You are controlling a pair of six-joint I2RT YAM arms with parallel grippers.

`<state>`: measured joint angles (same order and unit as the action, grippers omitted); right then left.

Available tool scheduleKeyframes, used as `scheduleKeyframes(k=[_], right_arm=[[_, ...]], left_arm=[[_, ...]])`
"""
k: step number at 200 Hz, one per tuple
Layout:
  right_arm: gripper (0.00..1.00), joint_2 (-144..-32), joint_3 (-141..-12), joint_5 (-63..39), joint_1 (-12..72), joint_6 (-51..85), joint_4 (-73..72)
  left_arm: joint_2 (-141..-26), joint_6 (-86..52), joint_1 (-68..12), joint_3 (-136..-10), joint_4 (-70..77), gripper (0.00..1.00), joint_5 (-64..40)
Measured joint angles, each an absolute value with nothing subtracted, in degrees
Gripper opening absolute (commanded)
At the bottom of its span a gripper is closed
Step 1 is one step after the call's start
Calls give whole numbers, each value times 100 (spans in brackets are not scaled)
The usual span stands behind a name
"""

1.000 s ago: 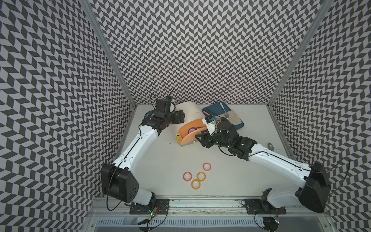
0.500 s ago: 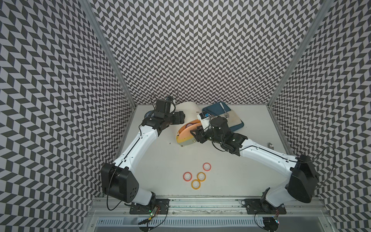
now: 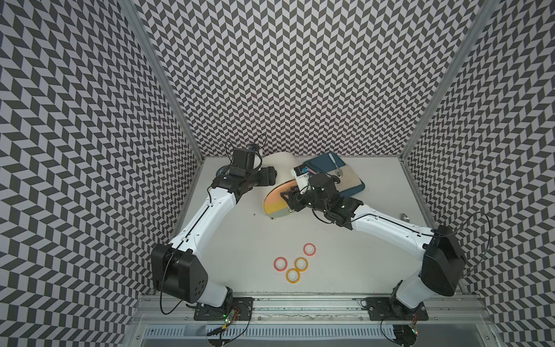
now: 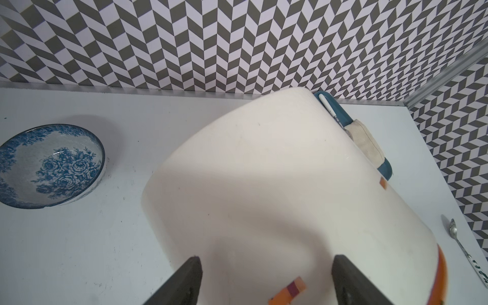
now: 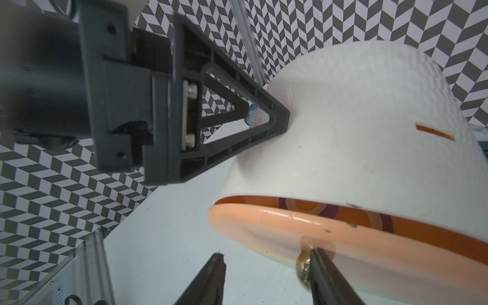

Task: Place the transparent tape into the drawer according to color
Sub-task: Close the drawer in the storage box.

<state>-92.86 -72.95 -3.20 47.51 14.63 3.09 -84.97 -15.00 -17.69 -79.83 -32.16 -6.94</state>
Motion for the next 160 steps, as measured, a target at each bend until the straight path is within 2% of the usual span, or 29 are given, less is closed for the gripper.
scheduleKeyframes(k=[76,123,160], right_arm=[[53,-9356,-7352,-113,4751,1549,279],[55,-8479,-5754,93,4751,1935,-198],[55,-8589,-5343,145,4751,2053,-486]], left_arm=[[-8497,-1472,-1769,-7979,-3214,81,-725],[-8497,-1450,-1767,-7955,-3175,81,-722],[-8497,-1446,-1763,-7926,-3107,81,-722]])
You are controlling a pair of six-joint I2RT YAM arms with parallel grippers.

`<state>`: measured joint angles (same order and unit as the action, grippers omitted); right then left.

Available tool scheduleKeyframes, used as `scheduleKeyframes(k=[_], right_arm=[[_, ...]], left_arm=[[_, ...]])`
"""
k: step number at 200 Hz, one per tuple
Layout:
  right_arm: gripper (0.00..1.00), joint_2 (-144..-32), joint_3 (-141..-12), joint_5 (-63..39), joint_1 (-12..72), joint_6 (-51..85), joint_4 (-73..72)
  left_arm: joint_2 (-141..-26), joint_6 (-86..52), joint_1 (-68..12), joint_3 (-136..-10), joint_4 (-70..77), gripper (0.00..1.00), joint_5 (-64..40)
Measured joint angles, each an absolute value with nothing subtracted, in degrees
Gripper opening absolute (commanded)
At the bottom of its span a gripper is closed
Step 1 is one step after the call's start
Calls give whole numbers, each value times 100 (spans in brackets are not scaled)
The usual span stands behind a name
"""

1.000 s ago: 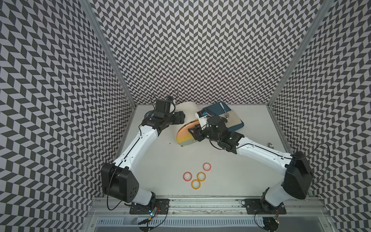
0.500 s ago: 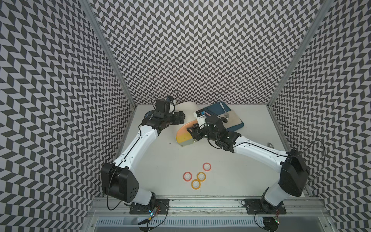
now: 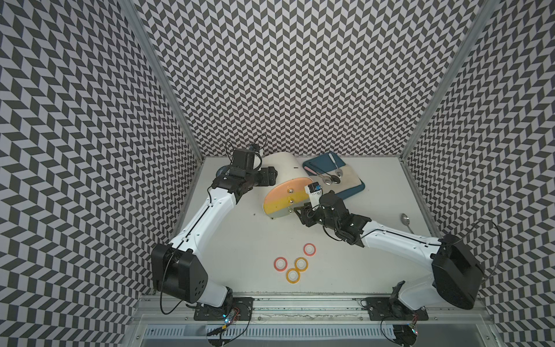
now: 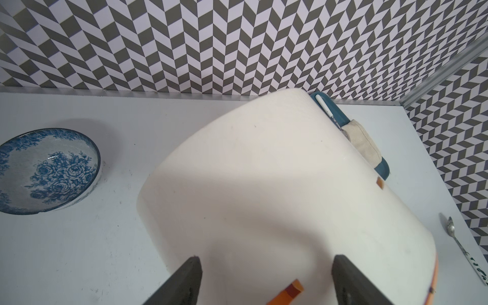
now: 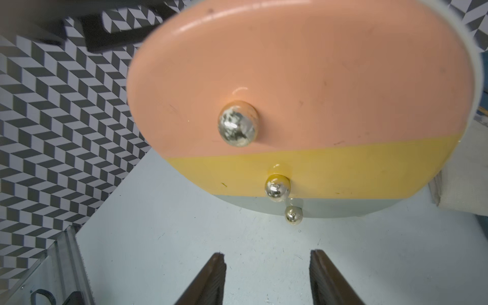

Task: Place the transparent tape into the drawer according to color
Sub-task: Close the drawer in the storage box, then open the drawer in the storage box.

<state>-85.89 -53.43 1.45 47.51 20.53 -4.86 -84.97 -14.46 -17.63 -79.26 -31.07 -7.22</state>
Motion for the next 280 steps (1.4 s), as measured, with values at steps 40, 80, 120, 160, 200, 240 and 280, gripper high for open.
scheduleKeyframes(k=[40,80,120,160,200,240,280], right_arm=[[55,-9004,-5384,169,4751,2086,-952],[51,-9306,-5461,440,4751,2526,-1253],[50,-9539,-5675,711,4748,2768,-1439],[49,-9690,-5747,790,4751,2856,-1553],[49,-9769,-5749,825,4751,2882,-1597],[49,-9837,-5749,821,4751,2917,-1656],[49,-9896,-5749,816,4772,2954,-1680]], left_arm=[[-8497,-1433,-1758,-7918,-3089,81,-725],[-8497,-1411,-1758,-7854,-2978,81,-738],[-8497,-1391,-1747,-7819,-2891,81,-764],[-8497,-1361,-1721,-7811,-2873,81,-816],[-8497,-1345,-1710,-7806,-2871,81,-832],[-8497,-1326,-1693,-7800,-2858,81,-854],[-8497,-1308,-1682,-7789,-2840,81,-871]])
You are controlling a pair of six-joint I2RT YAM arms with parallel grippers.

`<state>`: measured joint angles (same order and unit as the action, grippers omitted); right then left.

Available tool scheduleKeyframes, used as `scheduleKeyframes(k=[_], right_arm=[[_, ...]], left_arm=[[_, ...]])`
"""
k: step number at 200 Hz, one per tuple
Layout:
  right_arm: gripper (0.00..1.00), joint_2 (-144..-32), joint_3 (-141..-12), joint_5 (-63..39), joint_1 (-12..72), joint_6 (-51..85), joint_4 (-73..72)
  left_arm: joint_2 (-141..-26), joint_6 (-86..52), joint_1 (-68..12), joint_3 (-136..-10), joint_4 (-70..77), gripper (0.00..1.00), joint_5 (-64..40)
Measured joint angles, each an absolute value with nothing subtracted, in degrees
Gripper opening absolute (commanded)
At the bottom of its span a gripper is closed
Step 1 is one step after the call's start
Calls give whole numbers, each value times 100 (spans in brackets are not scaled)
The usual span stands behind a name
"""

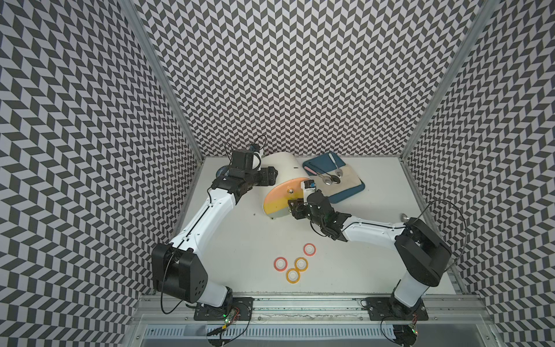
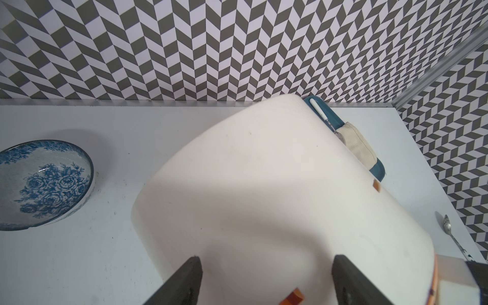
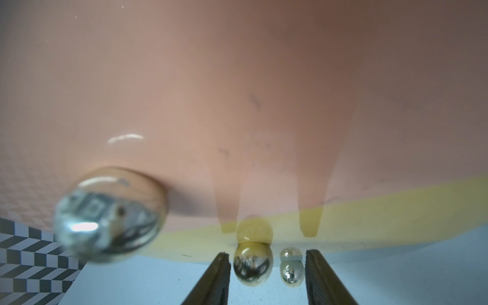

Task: Place the transparent tape into the drawer according to color
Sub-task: Open the drawer in the storage box.

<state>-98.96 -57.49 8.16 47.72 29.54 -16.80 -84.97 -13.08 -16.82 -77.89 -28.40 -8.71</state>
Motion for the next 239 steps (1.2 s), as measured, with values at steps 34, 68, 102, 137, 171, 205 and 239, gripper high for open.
scheduleKeyframes(k=[34,68,102,137,171,205,239], right_arm=[[49,-9950,-5760,814,4794,2969,-1682],[46,-9998,-5808,814,4794,2991,-1712],[37,-10018,-5826,816,4794,3000,-1717],[22,-10022,-5857,790,4821,3009,-1726],[15,-10020,-5852,788,4842,3015,-1726],[13,-9850,-5607,803,4873,3035,-1833],[12,-9371,-5203,792,4950,3124,-1673]], left_arm=[[-8495,-1306,-1675,-7778,-2825,81,-873],[-8495,-1299,-1671,-7778,-2823,81,-873],[-8495,-1288,-1664,-7778,-2821,80,-873],[-8495,-1286,-1645,-7767,-2810,80,-878],[-8495,-1286,-1640,-7765,-2808,80,-878],[-8495,-1282,-1638,-7765,-2805,80,-882],[-8495,-1267,-1636,-7765,-2803,80,-882]])
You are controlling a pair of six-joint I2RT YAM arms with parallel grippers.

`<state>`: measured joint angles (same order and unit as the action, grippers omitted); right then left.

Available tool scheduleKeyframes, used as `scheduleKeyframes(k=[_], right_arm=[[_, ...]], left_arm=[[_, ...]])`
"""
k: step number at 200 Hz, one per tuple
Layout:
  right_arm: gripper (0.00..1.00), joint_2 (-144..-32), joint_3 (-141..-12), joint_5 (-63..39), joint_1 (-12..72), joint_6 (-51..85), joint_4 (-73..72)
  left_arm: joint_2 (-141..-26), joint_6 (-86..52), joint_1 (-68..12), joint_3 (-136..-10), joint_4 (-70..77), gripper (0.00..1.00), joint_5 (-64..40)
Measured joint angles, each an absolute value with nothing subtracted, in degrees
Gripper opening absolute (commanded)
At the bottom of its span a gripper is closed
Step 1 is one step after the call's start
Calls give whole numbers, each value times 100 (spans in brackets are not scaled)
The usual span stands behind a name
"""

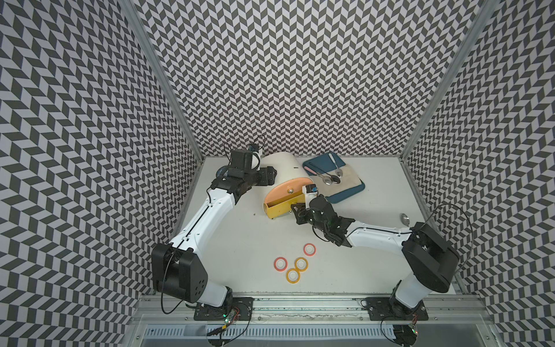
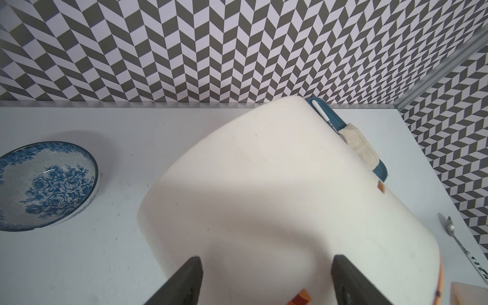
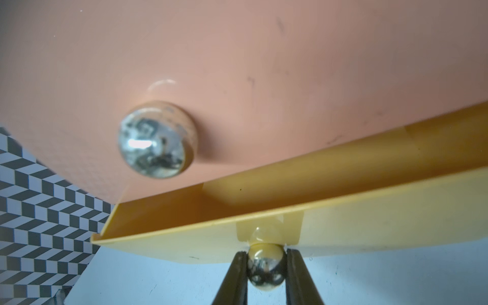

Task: Place the transparent tape into the drawer according to color
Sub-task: Open the drawer in the storage box.

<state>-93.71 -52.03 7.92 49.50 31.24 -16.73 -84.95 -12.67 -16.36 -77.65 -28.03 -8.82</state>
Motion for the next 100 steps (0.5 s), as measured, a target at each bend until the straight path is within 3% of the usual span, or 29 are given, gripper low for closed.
scheduleKeyframes(k=[78,86,100], right_arm=[[13,-8663,-4600,790,5109,3258,-1382],[17,-8641,-4593,790,5118,3258,-1354],[33,-8619,-4593,790,5124,3258,-1308]], left_arm=[[-8495,-1267,-1634,-7762,-2799,80,-878],[-8495,-1267,-1634,-7762,-2797,80,-878],[-8495,-1267,-1634,-7762,-2797,80,-878]])
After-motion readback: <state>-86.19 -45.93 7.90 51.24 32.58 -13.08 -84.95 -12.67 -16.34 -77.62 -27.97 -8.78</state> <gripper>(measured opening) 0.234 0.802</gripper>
